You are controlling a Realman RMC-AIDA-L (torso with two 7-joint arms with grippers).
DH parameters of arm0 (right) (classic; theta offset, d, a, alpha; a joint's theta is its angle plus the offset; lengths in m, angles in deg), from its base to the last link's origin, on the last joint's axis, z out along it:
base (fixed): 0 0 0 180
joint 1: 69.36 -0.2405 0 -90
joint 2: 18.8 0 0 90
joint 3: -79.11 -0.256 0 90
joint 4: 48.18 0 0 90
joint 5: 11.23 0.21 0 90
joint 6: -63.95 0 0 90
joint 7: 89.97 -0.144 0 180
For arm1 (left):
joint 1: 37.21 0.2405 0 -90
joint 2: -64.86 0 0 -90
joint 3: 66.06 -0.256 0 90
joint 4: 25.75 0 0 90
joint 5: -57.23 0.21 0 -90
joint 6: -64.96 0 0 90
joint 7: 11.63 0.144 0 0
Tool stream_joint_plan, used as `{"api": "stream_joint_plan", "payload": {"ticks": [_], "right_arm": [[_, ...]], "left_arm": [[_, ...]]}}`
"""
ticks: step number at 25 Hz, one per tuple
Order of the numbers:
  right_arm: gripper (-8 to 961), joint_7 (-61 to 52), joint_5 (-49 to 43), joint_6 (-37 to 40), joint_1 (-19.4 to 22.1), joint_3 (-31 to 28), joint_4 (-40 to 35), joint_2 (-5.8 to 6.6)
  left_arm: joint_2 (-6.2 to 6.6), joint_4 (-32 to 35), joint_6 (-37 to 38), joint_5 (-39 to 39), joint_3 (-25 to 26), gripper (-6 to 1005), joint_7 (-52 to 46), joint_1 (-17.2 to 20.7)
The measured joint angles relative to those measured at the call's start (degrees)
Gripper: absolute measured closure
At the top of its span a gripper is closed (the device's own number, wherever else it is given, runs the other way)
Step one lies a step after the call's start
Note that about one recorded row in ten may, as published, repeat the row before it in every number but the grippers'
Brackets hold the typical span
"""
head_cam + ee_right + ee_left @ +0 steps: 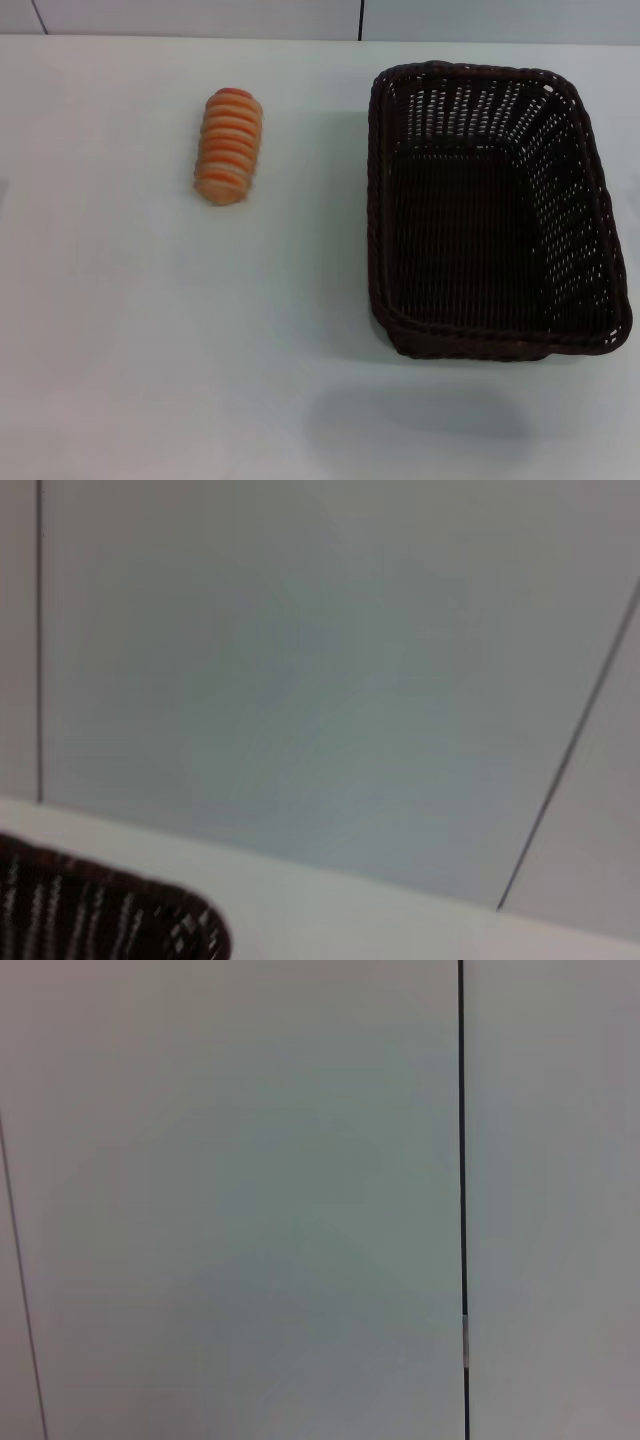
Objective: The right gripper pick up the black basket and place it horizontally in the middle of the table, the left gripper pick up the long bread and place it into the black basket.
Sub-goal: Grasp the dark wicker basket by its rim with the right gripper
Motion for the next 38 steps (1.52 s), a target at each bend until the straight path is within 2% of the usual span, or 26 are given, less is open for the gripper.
{"api": "stream_joint_plan", "payload": {"ticks": [4, 15, 20, 25, 28, 33, 38], "right_arm": [[269, -0.28, -0.02, -11.99, -7.96, -3.26, -0.01, 0.03], [273, -1.26, -0.06, -32.74, -22.72, -11.41, -0.36, 0.25], [273, -1.54, -0.26, -45.19, -31.77, -15.38, -0.67, 0.32], [273, -2.84, -0.44, -54.54, -39.5, -18.97, -0.96, 0.43], [274, -4.31, -0.47, -55.49, -41.07, -19.14, -1.69, 0.54], [274, -6.88, -0.51, -55.47, -41.61, -18.52, -5.12, 0.04], [274, -11.32, -0.54, -55.02, -41.78, -15.02, -6.46, 0.2]], "left_arm": [[0.0, -0.25, 0.0, 0.0, -0.01, 184, -0.02, 0.07], [-0.02, -3.25, -0.06, 0.0, -0.05, 185, 0.14, -0.84], [0.07, -3.23, -0.1, 0.0, -0.05, 185, 0.31, -1.03], [0.15, -3.79, -0.03, 0.0, -0.04, 185, 0.4, -1.65], [0.18, -4.01, 0.6, 0.0, 0.06, 185, 0.41, -1.95], [0.18, -4.36, 2.49, 0.01, 0.69, 186, 0.41, -2.2], [0.26, -5.18, 3.34, 0.0, 0.86, 187, 0.41, -2.72]]}}
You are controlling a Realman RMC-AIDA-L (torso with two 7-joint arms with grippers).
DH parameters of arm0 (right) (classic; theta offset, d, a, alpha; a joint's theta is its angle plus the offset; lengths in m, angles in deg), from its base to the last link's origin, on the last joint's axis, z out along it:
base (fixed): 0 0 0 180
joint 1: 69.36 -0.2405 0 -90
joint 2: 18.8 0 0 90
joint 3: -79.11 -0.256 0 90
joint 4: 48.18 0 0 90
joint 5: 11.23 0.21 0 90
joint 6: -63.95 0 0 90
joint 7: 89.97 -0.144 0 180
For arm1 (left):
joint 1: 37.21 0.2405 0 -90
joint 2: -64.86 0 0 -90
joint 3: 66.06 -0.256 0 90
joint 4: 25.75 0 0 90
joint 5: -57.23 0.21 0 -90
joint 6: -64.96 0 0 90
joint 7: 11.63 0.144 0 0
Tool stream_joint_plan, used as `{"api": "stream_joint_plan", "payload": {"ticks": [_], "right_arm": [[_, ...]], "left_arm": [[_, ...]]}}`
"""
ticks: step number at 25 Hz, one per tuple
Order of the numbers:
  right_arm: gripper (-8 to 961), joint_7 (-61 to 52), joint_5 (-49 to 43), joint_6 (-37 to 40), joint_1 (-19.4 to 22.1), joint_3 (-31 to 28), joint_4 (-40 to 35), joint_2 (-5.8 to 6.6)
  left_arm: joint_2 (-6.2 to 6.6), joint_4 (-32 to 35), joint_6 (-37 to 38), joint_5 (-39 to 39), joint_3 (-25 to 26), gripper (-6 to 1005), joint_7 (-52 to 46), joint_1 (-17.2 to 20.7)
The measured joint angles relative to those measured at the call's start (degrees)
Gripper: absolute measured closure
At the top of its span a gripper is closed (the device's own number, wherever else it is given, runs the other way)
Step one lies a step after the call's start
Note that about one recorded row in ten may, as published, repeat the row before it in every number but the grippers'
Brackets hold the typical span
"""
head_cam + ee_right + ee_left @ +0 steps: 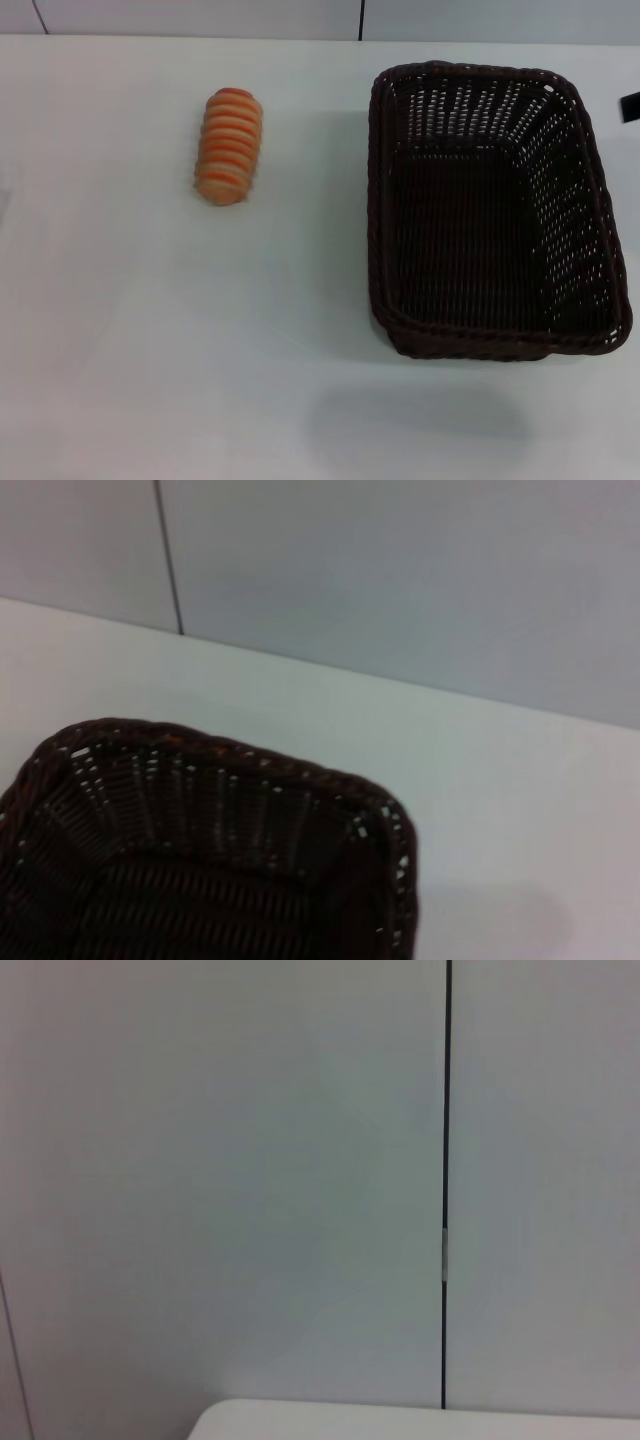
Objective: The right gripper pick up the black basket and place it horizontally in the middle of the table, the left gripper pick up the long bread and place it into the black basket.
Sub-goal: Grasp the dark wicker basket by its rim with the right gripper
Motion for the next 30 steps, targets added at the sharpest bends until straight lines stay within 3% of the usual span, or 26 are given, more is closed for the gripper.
{"api": "stream_joint_plan", "payload": {"ticks": [14, 30], "right_arm": [[298, -5.81, -0.19, 4.56, 1.49, 5.13, -6.2, 0.26], [348, -8.2, -0.18, 11.34, 3.71, 10.87, -10.74, 0.23]], "left_arm": [[1.41, -2.79, 1.25, 0.0, 0.59, 189, 0.18, -3.49], [1.59, -2.63, 2.26, 0.0, 1.54, 191, 1.44, -3.59]]}}
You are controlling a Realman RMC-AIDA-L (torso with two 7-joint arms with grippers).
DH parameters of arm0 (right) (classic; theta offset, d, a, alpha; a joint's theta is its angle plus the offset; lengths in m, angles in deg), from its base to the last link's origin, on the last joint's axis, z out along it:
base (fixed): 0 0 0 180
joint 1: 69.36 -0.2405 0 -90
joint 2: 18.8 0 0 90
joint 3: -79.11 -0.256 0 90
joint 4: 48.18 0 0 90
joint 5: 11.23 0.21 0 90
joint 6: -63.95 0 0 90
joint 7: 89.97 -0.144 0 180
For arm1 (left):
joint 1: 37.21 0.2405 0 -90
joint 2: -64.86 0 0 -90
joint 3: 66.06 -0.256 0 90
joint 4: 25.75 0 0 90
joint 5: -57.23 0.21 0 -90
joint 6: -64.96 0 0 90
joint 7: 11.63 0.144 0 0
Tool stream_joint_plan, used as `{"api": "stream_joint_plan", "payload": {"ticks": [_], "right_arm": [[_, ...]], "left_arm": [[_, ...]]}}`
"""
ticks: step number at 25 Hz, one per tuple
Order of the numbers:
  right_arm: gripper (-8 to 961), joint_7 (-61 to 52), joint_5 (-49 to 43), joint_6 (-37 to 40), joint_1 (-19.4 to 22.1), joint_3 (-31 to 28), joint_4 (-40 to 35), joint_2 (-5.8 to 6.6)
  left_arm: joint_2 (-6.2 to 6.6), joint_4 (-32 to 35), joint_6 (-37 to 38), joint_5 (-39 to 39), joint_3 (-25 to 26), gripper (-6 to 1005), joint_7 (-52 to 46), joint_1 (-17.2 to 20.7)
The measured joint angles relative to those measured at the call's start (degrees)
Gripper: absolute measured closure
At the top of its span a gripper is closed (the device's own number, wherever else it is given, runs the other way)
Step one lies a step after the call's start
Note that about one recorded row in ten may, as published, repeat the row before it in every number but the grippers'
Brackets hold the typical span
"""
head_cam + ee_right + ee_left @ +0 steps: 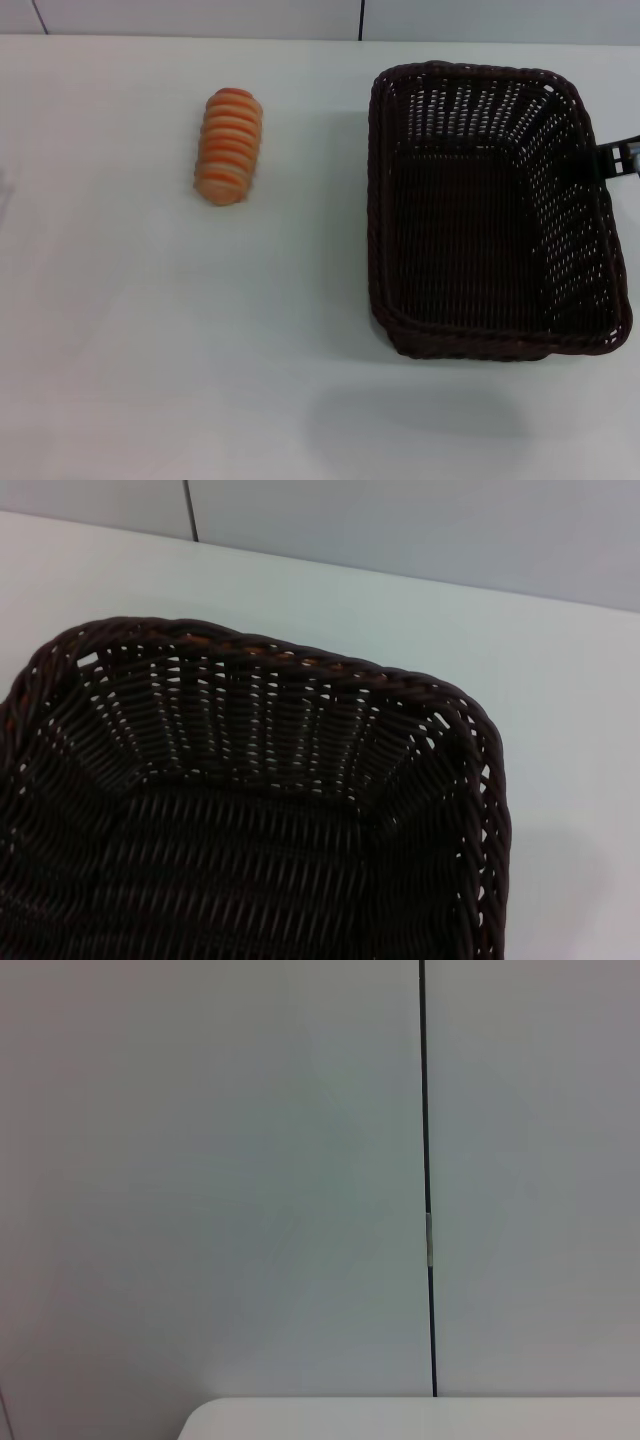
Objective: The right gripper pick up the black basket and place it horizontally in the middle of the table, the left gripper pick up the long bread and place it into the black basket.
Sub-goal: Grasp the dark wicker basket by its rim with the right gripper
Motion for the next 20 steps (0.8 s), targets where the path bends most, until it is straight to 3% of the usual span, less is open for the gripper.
{"api": "stream_joint_plan", "payload": {"ticks": [20], "right_arm": [[410, -0.77, 0.08, 9.86, 5.82, 4.95, -5.11, -0.2]], "left_arm": [[-0.61, -0.31, 1.04, 0.0, 0.55, 193, 3.04, -0.13]]}}
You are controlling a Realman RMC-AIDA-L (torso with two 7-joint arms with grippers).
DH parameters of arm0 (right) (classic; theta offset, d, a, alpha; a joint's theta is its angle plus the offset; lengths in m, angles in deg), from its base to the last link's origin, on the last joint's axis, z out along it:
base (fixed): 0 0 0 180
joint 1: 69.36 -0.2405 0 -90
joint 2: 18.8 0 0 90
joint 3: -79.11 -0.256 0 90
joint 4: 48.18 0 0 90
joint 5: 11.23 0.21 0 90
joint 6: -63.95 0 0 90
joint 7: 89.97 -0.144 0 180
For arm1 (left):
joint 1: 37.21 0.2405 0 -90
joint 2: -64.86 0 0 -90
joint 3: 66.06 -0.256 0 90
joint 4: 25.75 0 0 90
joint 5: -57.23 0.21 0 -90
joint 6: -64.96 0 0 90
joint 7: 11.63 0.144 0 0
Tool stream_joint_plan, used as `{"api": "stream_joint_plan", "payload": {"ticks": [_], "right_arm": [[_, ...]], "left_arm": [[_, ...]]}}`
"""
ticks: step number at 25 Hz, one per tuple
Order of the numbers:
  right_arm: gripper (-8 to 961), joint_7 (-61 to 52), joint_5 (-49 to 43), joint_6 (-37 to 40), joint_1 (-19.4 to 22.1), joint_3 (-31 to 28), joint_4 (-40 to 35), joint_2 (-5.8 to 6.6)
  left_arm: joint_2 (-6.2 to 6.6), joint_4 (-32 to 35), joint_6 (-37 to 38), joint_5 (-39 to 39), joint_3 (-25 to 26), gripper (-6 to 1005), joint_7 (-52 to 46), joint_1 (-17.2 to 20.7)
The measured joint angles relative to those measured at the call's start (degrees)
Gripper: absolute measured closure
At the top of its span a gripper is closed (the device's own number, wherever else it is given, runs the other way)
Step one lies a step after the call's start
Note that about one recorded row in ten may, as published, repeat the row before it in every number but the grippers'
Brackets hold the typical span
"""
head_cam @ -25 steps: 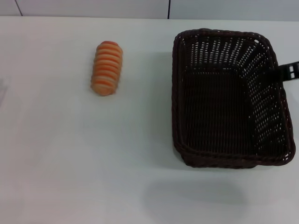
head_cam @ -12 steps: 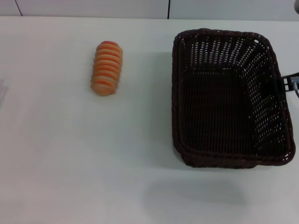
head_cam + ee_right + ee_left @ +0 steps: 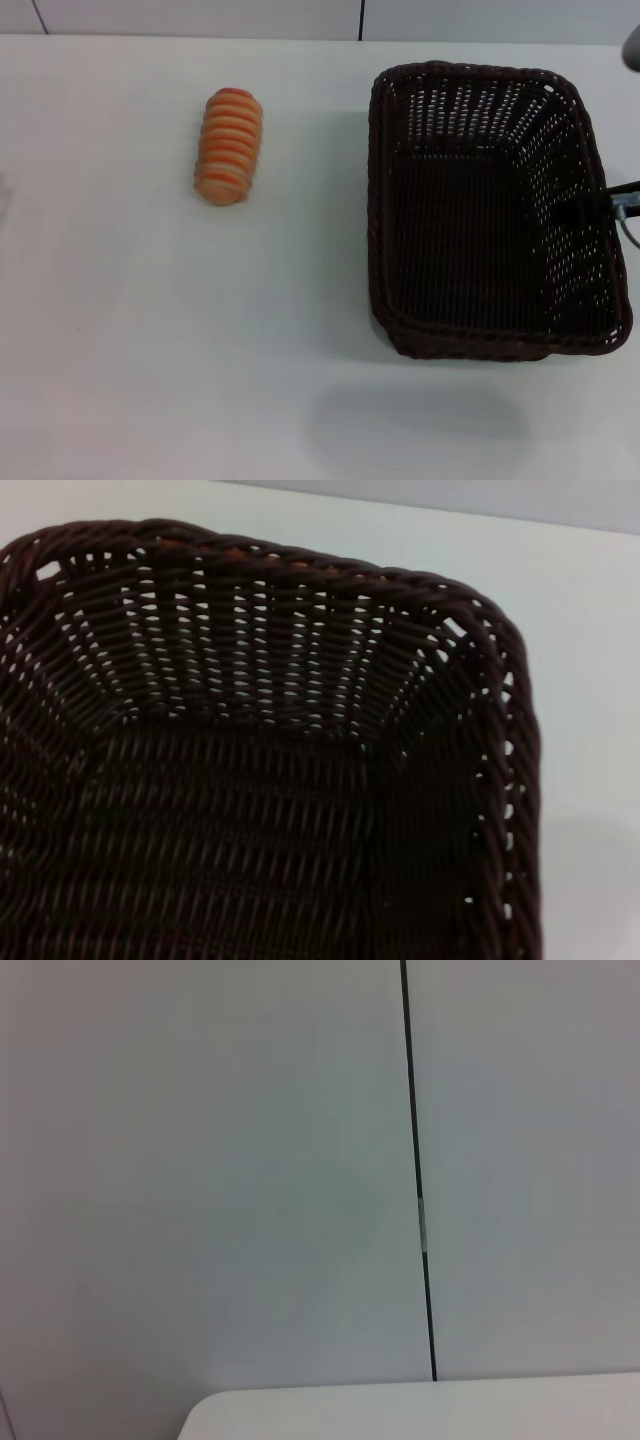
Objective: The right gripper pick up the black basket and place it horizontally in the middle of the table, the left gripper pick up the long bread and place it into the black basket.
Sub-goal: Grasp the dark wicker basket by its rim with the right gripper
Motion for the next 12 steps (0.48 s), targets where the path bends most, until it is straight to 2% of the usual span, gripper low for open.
{"api": "stream_joint_plan", "payload": {"ticks": [10, 12], "right_arm": [[441, 2.02, 0.01, 4.47, -0.46, 2.53, -1.8, 0.15], [529, 3.26, 0.01, 4.62, -0.64, 2.57, -2.02, 0.1]], "left_arm": [[-0.19, -0.24, -0.07, 0.8, 0.16, 194, 0.18, -0.09], [-0.2, -0.25, -0.07, 0.8, 0.17, 194, 0.18, -0.12]]}}
